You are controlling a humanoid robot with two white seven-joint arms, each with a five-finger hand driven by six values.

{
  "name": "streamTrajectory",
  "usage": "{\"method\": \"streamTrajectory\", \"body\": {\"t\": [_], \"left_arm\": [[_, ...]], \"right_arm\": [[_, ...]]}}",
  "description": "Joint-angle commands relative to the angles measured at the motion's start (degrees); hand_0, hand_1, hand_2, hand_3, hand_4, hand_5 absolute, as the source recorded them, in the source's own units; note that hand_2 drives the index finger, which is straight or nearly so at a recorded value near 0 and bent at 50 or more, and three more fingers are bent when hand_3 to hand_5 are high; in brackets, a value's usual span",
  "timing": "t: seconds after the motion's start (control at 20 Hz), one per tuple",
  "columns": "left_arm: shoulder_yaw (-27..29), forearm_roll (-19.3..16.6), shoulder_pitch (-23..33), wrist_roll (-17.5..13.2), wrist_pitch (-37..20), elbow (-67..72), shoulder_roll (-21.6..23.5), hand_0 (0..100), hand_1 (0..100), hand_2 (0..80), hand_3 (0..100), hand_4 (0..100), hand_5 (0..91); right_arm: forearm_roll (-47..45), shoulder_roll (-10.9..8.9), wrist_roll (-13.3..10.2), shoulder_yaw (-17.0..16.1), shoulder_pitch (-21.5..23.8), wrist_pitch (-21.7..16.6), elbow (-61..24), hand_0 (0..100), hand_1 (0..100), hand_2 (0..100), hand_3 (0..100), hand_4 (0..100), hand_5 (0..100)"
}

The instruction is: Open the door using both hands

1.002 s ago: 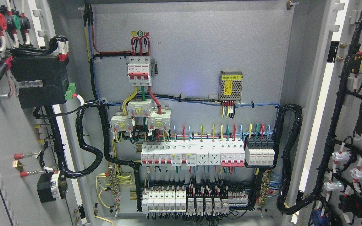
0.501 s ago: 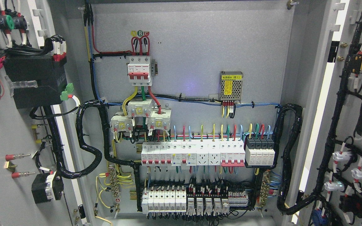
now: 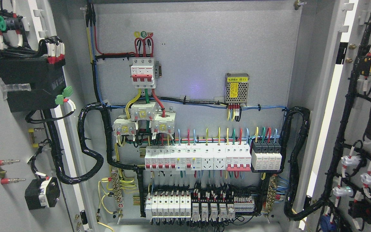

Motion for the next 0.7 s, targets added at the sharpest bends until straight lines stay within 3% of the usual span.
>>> {"method": "streamTrajectory", "body": {"t": [0.0,0.65], "left_arm": [[6.7,3.28,3.07,-0.11,-1.37,0.25,1.5,0,0,0.0,0,3,0.0],[14.0,6.27,3.25,-0.11,-1.19,3.59,1.67,0,0,0.0,0,3,0.0]], "right_arm": [[-0.12,-0.41,-0.38,-1.76,0.45,-0.75,0.03,0,0,0,0,0,0],[-0.12,-0.41,-0.38,-4.13,1.59,-0.66,0.55,0,0,0,0,0,0]]}}
